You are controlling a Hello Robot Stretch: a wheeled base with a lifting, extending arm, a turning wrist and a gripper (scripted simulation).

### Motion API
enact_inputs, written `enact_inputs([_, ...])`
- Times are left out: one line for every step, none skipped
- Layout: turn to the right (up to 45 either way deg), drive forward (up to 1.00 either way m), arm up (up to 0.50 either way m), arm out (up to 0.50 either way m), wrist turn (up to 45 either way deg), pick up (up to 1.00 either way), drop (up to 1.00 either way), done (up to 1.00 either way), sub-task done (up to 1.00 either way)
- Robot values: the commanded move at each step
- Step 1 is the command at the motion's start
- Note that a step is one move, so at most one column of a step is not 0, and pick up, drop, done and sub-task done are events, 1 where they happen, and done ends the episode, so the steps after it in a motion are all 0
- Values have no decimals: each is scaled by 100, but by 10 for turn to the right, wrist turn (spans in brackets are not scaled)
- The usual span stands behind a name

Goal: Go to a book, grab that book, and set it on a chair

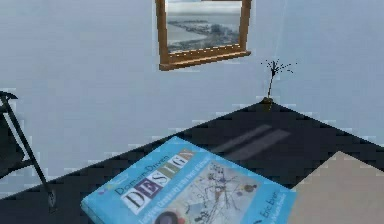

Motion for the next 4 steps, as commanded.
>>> enact_inputs([-450, 0, 0, 0, 0, 0, 0, 0, 0])
enact_inputs([-390, 0, 0, 0, 0, 0, 0, 0, 0])
enact_inputs([0, 50, 0, 0, 0, 0, 0, 0, 0])
enact_inputs([-450, 0, 0, 0, 0, 0, 0, 0, 0])
